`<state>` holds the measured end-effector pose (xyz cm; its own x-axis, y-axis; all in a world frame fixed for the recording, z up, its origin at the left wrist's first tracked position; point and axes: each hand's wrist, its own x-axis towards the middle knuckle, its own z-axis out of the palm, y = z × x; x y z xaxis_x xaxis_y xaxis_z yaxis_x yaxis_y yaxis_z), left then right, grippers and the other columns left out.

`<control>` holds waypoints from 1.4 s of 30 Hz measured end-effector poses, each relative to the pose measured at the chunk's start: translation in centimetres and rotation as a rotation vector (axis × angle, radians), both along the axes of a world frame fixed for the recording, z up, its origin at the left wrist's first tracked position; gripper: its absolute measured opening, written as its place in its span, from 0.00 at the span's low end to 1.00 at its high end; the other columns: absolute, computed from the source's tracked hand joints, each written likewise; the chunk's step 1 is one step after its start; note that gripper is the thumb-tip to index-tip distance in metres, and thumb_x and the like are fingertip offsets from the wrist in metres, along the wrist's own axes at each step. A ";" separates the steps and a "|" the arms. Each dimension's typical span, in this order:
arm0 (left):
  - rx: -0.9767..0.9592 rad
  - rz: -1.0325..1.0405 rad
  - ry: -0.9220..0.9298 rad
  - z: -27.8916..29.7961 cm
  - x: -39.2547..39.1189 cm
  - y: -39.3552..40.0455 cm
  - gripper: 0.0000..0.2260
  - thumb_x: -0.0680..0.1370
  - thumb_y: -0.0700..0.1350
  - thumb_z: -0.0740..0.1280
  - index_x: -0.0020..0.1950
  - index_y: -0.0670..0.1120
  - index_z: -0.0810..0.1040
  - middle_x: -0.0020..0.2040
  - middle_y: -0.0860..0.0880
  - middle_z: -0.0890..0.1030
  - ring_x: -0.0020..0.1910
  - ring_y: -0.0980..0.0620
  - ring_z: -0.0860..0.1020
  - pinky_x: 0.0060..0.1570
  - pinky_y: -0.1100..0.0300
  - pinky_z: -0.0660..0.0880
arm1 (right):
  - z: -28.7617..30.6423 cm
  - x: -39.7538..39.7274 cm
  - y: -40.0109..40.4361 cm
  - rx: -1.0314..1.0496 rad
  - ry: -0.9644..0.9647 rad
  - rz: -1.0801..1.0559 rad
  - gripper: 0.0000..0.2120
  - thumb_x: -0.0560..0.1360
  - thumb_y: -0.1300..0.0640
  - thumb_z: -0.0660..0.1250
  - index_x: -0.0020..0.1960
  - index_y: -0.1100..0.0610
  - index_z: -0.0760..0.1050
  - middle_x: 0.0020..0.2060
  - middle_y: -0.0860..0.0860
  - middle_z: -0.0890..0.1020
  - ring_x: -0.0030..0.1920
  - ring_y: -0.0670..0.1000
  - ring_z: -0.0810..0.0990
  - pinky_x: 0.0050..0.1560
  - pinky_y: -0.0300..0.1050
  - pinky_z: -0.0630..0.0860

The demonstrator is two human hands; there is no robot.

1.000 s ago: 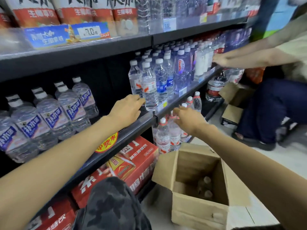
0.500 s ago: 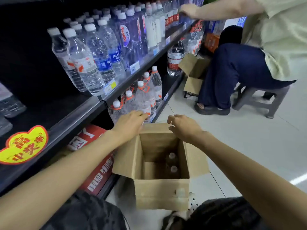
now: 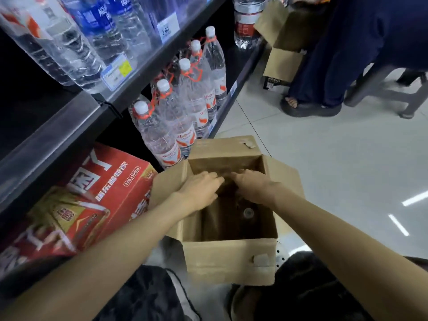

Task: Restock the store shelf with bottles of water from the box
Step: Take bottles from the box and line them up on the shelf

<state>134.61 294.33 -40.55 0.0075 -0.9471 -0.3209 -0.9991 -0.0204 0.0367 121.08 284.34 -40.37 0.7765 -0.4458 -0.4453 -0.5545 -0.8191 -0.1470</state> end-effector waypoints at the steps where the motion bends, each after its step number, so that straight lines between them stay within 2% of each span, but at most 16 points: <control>1: 0.040 -0.013 0.031 -0.7 -0.3 -0.2 0.18 0.77 0.48 0.67 0.66 0.47 0.71 0.58 0.46 0.76 0.61 0.43 0.74 0.55 0.47 0.75 | -0.8 0.1 -0.3 0.006 0.037 0.010 0.22 0.79 0.60 0.61 0.72 0.57 0.65 0.67 0.57 0.73 0.66 0.58 0.74 0.66 0.50 0.71; 8: 0.323 -0.089 0.176 -4.5 -2.7 -0.7 0.22 0.78 0.46 0.66 0.71 0.45 0.68 0.60 0.41 0.76 0.58 0.40 0.77 0.48 0.50 0.76 | -4.5 1.5 -2.0 -0.002 0.204 0.120 0.16 0.80 0.59 0.60 0.68 0.55 0.71 0.63 0.56 0.76 0.62 0.57 0.77 0.58 0.49 0.74; 11: 0.397 -0.112 0.198 -5.3 -3.5 -1.2 0.26 0.78 0.45 0.65 0.75 0.47 0.63 0.63 0.41 0.76 0.58 0.40 0.77 0.54 0.48 0.77 | -5.4 1.7 -2.7 -0.003 0.276 0.201 0.17 0.80 0.58 0.60 0.68 0.55 0.71 0.63 0.55 0.76 0.62 0.57 0.77 0.57 0.50 0.75; 12: 0.419 -0.113 0.200 -5.6 -3.9 -1.3 0.25 0.78 0.45 0.65 0.74 0.47 0.64 0.63 0.40 0.76 0.59 0.40 0.77 0.54 0.49 0.77 | -5.6 1.8 -2.9 -0.002 0.296 0.219 0.17 0.80 0.58 0.60 0.68 0.55 0.71 0.64 0.55 0.76 0.63 0.57 0.77 0.58 0.51 0.74; 15: 0.467 -0.069 0.258 -6.2 -5.0 -1.7 0.22 0.78 0.41 0.63 0.72 0.45 0.66 0.61 0.40 0.77 0.57 0.40 0.77 0.47 0.53 0.74 | -5.9 2.0 -3.2 0.016 0.340 0.241 0.18 0.79 0.62 0.59 0.68 0.57 0.73 0.64 0.56 0.77 0.63 0.59 0.77 0.56 0.50 0.74; 19: 0.531 0.081 0.343 -7.5 -6.4 -2.0 0.16 0.80 0.36 0.60 0.67 0.41 0.71 0.61 0.40 0.77 0.59 0.41 0.76 0.56 0.53 0.73 | -6.2 2.2 -3.2 0.026 0.360 0.257 0.18 0.80 0.63 0.57 0.69 0.57 0.72 0.65 0.56 0.76 0.63 0.59 0.76 0.57 0.50 0.74; 21: 0.526 0.133 0.385 -7.8 -6.9 -1.8 0.17 0.80 0.36 0.59 0.69 0.43 0.70 0.63 0.41 0.75 0.62 0.43 0.75 0.60 0.53 0.73 | -6.2 2.4 -3.3 0.030 0.347 0.259 0.18 0.80 0.63 0.58 0.69 0.57 0.72 0.65 0.57 0.75 0.63 0.59 0.76 0.57 0.50 0.74; 23: 0.508 0.170 0.440 -7.8 -6.9 -1.8 0.19 0.80 0.35 0.59 0.70 0.45 0.69 0.64 0.42 0.75 0.62 0.43 0.75 0.62 0.53 0.73 | -6.1 2.6 -3.3 0.027 0.324 0.246 0.17 0.80 0.62 0.59 0.68 0.56 0.72 0.64 0.57 0.76 0.61 0.59 0.78 0.53 0.48 0.74; 26: 0.546 0.171 0.428 -7.4 -6.2 -1.8 0.14 0.79 0.36 0.61 0.65 0.40 0.73 0.60 0.39 0.77 0.56 0.42 0.77 0.50 0.55 0.73 | -5.9 2.9 -3.3 0.025 0.324 0.242 0.17 0.80 0.61 0.60 0.67 0.55 0.72 0.64 0.57 0.75 0.60 0.59 0.78 0.51 0.48 0.74; 28: 0.570 0.148 0.386 -7.1 -5.5 -1.6 0.14 0.78 0.36 0.61 0.64 0.38 0.74 0.60 0.38 0.76 0.55 0.40 0.77 0.44 0.57 0.70 | -5.9 3.0 -3.2 0.030 0.337 0.233 0.16 0.80 0.62 0.60 0.66 0.56 0.72 0.64 0.58 0.75 0.60 0.59 0.78 0.53 0.48 0.75; 32: 0.582 0.108 0.310 -6.5 -4.2 -1.0 0.15 0.77 0.42 0.63 0.63 0.42 0.73 0.62 0.39 0.75 0.59 0.39 0.76 0.45 0.56 0.70 | -5.5 3.0 -3.1 0.075 0.337 0.154 0.16 0.79 0.63 0.59 0.67 0.59 0.71 0.65 0.59 0.75 0.62 0.60 0.77 0.58 0.52 0.74; 36: 0.588 0.139 0.278 -5.6 -3.2 -0.3 0.19 0.74 0.51 0.71 0.59 0.44 0.71 0.59 0.41 0.76 0.57 0.40 0.76 0.44 0.55 0.70 | -5.2 2.8 -2.5 0.117 0.352 0.135 0.16 0.79 0.63 0.61 0.66 0.59 0.73 0.66 0.59 0.73 0.64 0.61 0.75 0.60 0.52 0.73; 39: 0.563 0.277 0.375 -4.5 -2.3 0.6 0.23 0.70 0.48 0.75 0.58 0.42 0.69 0.58 0.40 0.77 0.57 0.40 0.76 0.48 0.53 0.73 | -5.2 2.5 -1.7 0.121 0.383 0.168 0.18 0.79 0.63 0.61 0.68 0.59 0.71 0.68 0.59 0.71 0.67 0.60 0.73 0.64 0.54 0.72; 42: 0.503 0.365 0.429 -3.6 -1.6 1.5 0.22 0.70 0.43 0.76 0.58 0.41 0.70 0.58 0.41 0.78 0.58 0.42 0.75 0.52 0.53 0.73 | -4.7 2.4 -1.1 0.131 0.362 0.184 0.19 0.79 0.62 0.61 0.70 0.58 0.70 0.68 0.58 0.71 0.67 0.60 0.73 0.65 0.55 0.72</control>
